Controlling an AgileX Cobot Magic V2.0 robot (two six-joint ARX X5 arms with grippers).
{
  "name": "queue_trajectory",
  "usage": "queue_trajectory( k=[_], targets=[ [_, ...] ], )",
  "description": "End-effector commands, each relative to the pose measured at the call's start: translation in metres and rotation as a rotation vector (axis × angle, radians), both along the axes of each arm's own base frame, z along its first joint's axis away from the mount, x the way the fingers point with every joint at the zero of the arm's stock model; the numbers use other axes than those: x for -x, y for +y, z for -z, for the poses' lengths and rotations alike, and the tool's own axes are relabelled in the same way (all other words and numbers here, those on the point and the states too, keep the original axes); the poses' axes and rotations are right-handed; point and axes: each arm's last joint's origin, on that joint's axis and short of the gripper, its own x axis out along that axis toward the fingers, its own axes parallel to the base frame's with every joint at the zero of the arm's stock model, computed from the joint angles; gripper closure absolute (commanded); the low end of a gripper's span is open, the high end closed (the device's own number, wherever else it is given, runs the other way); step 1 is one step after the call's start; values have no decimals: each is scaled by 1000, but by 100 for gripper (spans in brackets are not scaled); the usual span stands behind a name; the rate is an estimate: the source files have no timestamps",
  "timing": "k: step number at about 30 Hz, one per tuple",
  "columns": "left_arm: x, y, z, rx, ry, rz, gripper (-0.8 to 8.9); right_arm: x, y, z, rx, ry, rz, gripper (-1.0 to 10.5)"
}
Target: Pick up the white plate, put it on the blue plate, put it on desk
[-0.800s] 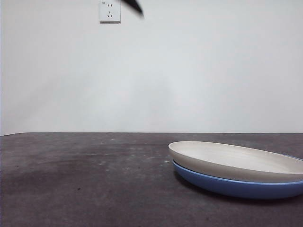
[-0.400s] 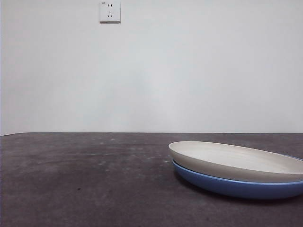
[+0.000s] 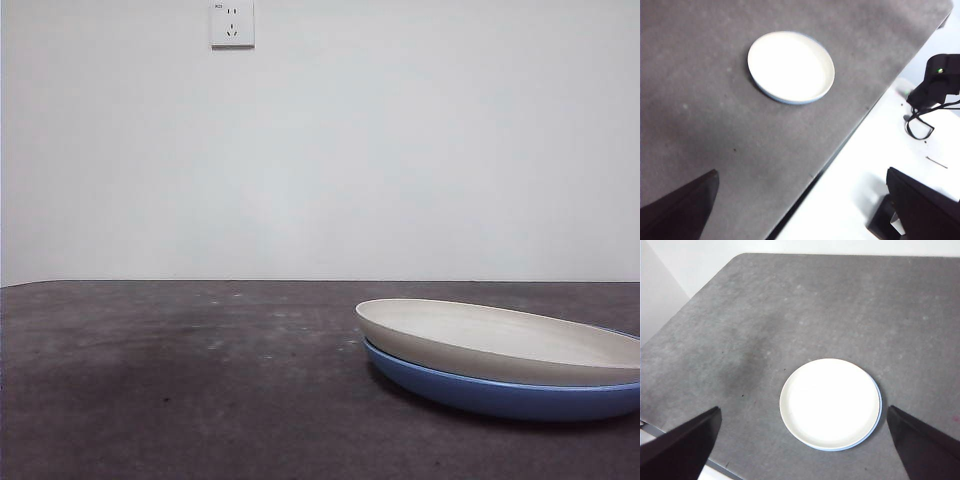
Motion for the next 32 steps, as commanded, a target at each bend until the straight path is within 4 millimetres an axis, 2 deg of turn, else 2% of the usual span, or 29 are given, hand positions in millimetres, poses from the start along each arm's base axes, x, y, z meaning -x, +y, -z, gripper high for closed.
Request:
queue_trajectory(
  k=[1, 7, 11, 15, 18, 23, 28, 32],
  targets=[
    [15, 14, 1, 44, -78, 16, 187, 3, -1, -3, -30, 16, 15, 320],
    [36, 38, 8, 72, -179, -35, 187, 6, -1, 2, -41, 97, 29, 320],
    [44, 45, 9, 88, -204, -40, 187, 6, -1, 4, -62, 147, 49, 320],
    [47, 49, 10, 98, -214, -40, 187, -5, 2, 8, -77, 268, 71, 320],
    [47, 49, 9, 99, -216, -40, 187, -23, 8, 9, -93, 353, 48, 320],
    [47, 49, 9, 98, -215, -39, 187, -71, 21, 17, -29, 495, 25, 320],
    [47, 49, 10, 96, -212, -40, 187, -130, 35, 39, 96, 642, -32, 320],
    [47, 49, 10, 96, -211, -40, 187, -170, 37, 61, 158, 724, -59, 320]
  ],
)
